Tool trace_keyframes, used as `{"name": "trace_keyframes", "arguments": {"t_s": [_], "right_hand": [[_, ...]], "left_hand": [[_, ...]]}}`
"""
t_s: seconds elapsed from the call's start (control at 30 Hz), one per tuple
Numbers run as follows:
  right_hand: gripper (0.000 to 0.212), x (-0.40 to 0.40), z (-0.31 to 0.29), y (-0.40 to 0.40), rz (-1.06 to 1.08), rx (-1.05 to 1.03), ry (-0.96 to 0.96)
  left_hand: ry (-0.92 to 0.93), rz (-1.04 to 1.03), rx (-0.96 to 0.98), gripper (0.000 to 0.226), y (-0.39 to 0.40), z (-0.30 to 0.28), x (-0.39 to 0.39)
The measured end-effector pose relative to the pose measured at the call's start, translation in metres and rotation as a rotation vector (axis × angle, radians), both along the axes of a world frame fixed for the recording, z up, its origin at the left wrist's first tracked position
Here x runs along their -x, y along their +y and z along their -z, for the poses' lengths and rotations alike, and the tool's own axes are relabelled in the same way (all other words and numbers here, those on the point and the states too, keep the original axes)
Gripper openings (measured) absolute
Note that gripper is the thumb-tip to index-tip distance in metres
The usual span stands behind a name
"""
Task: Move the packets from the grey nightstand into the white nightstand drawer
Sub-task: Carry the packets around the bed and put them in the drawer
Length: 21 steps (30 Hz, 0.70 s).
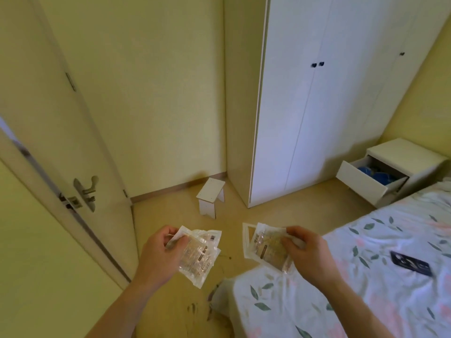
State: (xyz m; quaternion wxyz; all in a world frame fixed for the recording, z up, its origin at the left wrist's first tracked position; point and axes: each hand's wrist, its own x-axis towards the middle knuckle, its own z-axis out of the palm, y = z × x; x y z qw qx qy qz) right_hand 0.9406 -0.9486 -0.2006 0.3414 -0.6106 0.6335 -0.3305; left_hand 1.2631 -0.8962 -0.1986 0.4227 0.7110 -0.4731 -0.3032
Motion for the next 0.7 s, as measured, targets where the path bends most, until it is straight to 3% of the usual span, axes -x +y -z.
{"name": "trace_keyframes", "arguments": {"t_s": [0.3,0.7], "right_hand": [[0.028,-0.092,0.008,-0.113,0.137,0.013,-0.094],[0.021,-0.078,0.037,-0.272,0.447,-0.05,-0.101]], "left_hand": [[0.059,0.153,-0.092,0.003,-0.184,0.024,-0.099],[0.014,0.464,-0.14,0.004,-0.413,0.029,-0.067]]}}
